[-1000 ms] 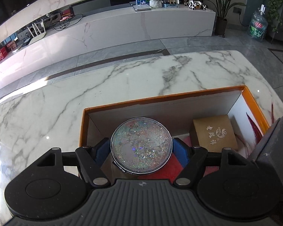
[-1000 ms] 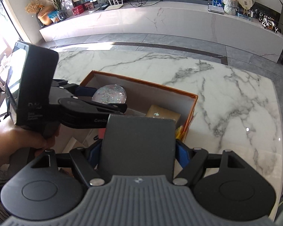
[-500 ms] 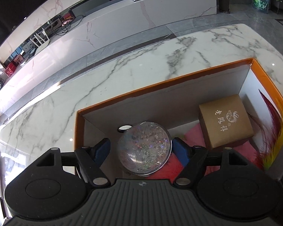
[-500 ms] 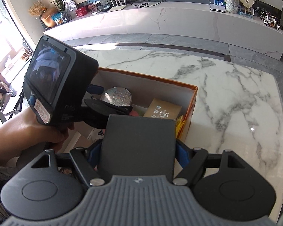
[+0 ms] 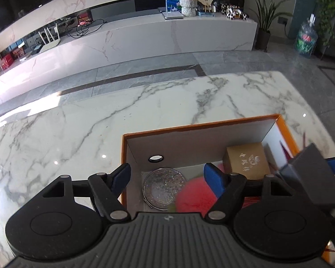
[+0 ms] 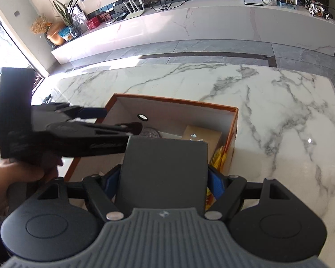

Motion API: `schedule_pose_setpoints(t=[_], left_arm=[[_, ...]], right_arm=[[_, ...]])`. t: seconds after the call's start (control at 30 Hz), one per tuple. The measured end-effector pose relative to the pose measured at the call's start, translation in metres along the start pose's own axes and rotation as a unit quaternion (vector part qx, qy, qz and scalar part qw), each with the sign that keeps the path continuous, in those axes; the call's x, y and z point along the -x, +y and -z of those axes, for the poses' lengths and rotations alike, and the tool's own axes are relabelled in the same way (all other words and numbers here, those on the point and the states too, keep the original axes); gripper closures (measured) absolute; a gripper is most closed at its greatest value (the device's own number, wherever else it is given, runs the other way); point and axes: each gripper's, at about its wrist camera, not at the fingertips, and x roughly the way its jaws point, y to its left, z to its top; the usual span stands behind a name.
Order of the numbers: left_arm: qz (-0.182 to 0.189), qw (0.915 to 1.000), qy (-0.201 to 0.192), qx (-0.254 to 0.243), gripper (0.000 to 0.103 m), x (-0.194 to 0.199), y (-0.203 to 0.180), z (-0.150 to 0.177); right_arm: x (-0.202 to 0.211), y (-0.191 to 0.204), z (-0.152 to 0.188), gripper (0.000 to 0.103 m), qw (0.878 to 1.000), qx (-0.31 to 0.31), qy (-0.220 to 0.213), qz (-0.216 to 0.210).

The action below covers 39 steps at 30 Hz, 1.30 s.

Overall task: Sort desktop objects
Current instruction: 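Lower the black square box into the orange box and open the right tool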

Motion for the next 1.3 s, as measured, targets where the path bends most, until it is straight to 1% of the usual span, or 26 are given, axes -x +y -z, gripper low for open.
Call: schedule_pose_setpoints(t=[0.07,0.13,0.2,0.27,0.4,0.5,0.6,0.7,0.8,0.87,0.93,1.03,1.2,1.3], left_arm=[[0.005,0.9998,-0.017,0.007,0.017,0.018,0.010,0.004],[0.016,0.9992,-0.034,0.013,0.017,0.037,0.022,0.011],[0.023,0.9975,-0.057,0.034,0.017,0.053,0.037,0.021],[0.028,0.9959,-0.069,0.051,0.016,0.064,0.055,0.033],[0.040,0.9958,-0.051,0.065,0.016,0.068,0.082,0.057],[0.045,0.9950,-0.042,0.079,0.016,0.064,0.099,0.074],[0.053,0.9926,-0.038,0.103,0.016,0.061,0.113,0.086],[0.060,0.9900,-0.043,0.120,0.016,0.062,0.127,0.094],[0.055,0.9885,-0.056,0.130,0.016,0.066,0.137,0.098],[0.051,0.9876,-0.062,0.135,0.016,0.068,0.142,0.099],[0.038,0.9869,-0.077,0.137,0.016,0.071,0.144,0.101],[0.017,0.9878,-0.096,0.121,0.016,0.077,0.142,0.101],[0.018,0.9899,-0.096,0.103,0.016,0.081,0.136,0.100],[0.019,0.9909,-0.095,0.093,0.016,0.083,0.134,0.100]], right_arm=[[-0.008,0.002,-0.012,0.024,1.000,-0.012,0.001,0.003],[-0.015,0.011,-0.023,0.024,1.000,-0.002,-0.004,0.026],[-0.023,0.021,-0.032,0.024,0.999,0.013,-0.004,0.051],[-0.032,0.023,-0.039,0.024,0.998,0.004,0.002,0.066],[-0.053,0.027,-0.045,0.024,0.993,0.009,0.010,0.117],[-0.069,0.025,-0.046,0.024,0.989,-0.005,0.021,0.144],[-0.079,0.023,-0.046,0.024,0.985,-0.023,0.022,0.172],[-0.087,0.025,-0.044,0.024,0.981,-0.032,0.023,0.191],[-0.095,0.025,-0.043,0.024,0.978,-0.037,0.026,0.204],[-0.099,0.027,-0.043,0.024,0.976,-0.026,0.029,0.215],[-0.103,0.030,-0.042,0.024,0.974,-0.016,0.032,0.224],[-0.106,0.034,-0.039,0.024,0.971,-0.001,0.027,0.236],[-0.111,0.035,-0.039,0.024,0.966,-0.011,0.018,0.258],[-0.112,0.037,-0.040,0.018,0.960,-0.015,0.009,0.280]])
